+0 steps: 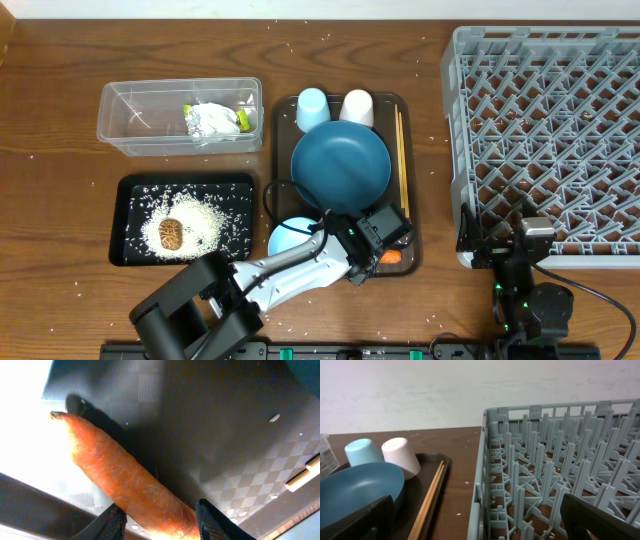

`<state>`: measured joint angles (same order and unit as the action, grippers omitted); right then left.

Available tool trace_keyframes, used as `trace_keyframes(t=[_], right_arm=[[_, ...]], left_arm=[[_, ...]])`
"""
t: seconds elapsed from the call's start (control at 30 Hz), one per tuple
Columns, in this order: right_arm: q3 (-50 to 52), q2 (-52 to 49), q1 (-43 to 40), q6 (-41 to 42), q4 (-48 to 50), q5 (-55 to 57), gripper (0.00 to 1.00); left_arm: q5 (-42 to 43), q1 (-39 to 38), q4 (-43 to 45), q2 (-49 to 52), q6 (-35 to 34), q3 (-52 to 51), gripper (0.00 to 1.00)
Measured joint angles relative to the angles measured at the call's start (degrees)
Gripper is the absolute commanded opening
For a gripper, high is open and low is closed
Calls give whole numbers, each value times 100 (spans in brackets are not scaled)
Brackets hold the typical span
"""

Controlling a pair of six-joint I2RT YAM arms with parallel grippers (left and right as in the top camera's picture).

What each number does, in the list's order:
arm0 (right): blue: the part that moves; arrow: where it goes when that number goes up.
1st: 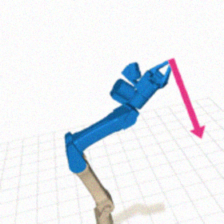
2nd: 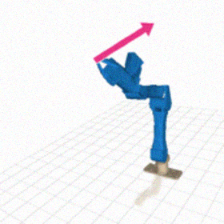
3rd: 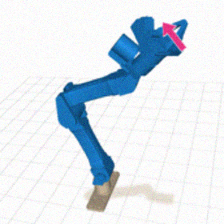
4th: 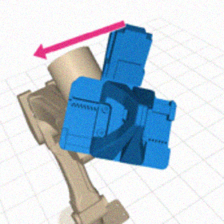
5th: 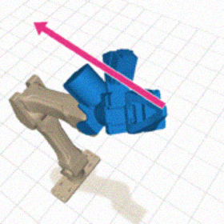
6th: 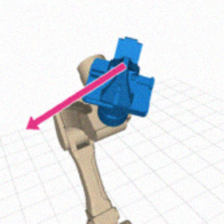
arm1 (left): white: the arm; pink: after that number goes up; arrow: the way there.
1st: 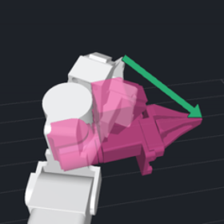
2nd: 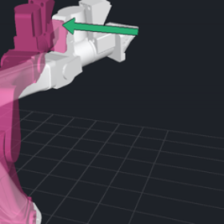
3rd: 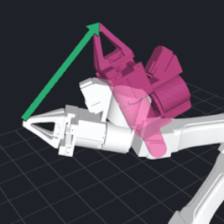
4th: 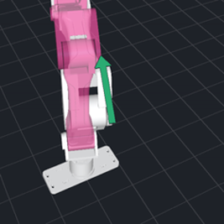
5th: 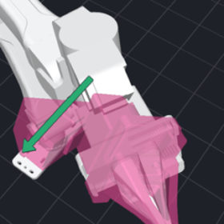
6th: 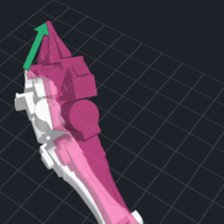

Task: Sort waste into correct bins and load items into the dishwasher rack
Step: 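Lift the carrot and carry it left over the black tray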

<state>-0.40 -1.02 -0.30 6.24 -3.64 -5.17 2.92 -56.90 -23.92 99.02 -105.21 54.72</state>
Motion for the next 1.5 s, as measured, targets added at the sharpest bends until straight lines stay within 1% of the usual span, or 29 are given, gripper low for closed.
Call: trace_keyframes(t=[0.13, 0.3, 0.53, 0.73, 0.87, 0.97, 1.2, 1.33, 1.5], right_arm=[[0, 0, 0, 0, -2, 0, 99], [0, 0, 0, 0, -2, 0, 99], [0, 0, 0, -2, -2, 0, 99], [0, 0, 0, 0, -2, 0, 99], [0, 0, 0, 0, -2, 0, 99], [0, 0, 0, 0, -2, 2, 99], [0, 0, 0, 0, -2, 0, 99], [0, 0, 0, 0, -2, 0, 99], [0, 0, 0, -2, -2, 2, 99]], left_arm=[[11, 0, 0, 0, -33, 0, 46], [13, 0, 0, 0, -289, 0, 47], [22, 0, 13, 109, -474, 2, 46], [81, 0, 46, 166, -575, 46, 37], [122, 0, 81, 170, -562, 46, 35], [131, 0, 81, 170, -509, 46, 32], [203, 0, 83, 166, -382, 46, 31], [291, 2, 79, 114, -376, 44, 28], [350, 4, 76, -175, -304, 44, 28]])
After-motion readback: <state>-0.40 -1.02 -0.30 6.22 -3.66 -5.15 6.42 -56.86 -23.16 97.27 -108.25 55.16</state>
